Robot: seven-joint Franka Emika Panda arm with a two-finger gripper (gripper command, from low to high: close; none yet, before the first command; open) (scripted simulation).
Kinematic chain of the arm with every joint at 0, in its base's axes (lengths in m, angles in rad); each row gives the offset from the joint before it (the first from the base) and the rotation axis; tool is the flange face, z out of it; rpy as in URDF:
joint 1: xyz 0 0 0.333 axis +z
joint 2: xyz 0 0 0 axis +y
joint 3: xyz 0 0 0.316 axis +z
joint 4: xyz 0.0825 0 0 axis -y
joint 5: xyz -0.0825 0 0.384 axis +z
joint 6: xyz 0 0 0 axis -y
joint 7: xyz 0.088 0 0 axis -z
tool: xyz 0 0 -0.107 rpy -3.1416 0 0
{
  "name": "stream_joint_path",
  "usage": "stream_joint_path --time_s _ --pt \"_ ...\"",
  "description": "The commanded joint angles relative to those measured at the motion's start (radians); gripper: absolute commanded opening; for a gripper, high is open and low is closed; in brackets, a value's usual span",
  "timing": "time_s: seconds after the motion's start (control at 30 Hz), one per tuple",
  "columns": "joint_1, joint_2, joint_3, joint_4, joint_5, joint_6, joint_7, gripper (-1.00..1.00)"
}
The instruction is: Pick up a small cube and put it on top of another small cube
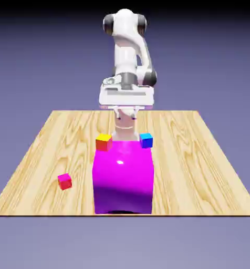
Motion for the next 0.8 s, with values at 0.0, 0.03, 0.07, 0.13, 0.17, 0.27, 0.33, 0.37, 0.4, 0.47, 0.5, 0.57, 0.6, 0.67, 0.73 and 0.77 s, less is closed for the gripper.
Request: stream_joint_path --time_s 0.0,0.03,0.07,0.13,0.17,0.27,0.33,0.37,0.4,0.47,0.5,0.57,0.6,0.67,0.73,0.77 --pt "-0.036 0.025 0.022 0.025 -0.007 -0.021 -0.017 0.00" --pt "-0.072 0.049 0.045 0.051 -0.015 -0.041 -0.033 0.00" --pt "-0.109 0.074 0.067 0.076 -0.022 -0.061 -0.050 0.00" --pt "-0.181 0.126 0.099 0.100 -0.050 -0.089 -0.095 0.00" --pt "-0.217 0.152 0.115 0.112 -0.063 -0.103 -0.118 0.00" --pt "-0.326 0.231 0.162 0.149 -0.104 -0.145 -0.186 0.00" --pt "-0.399 0.283 0.194 0.173 -0.132 -0.173 -0.231 0.00" --pt "-0.435 0.309 0.210 0.186 -0.145 -0.187 -0.254 0.00" --pt "-0.471 0.335 0.225 0.198 -0.159 -0.201 -0.277 0.00" --pt "-0.544 0.387 0.257 0.222 -0.186 -0.229 -0.322 0.00" --pt "-0.580 0.413 0.273 0.234 -0.200 -0.243 -0.345 0.00" --pt "-0.652 0.465 0.305 0.259 -0.227 -0.271 -0.390 0.00" --pt "-0.689 0.491 0.321 0.271 -0.241 -0.285 -0.413 0.00" --pt "-0.761 0.543 0.352 0.295 -0.268 -0.313 -0.458 0.00" --pt "-0.834 0.595 0.384 0.320 -0.295 -0.341 -0.503 0.00" --pt "-0.870 0.622 0.395 0.323 -0.313 -0.350 -0.530 0.00"
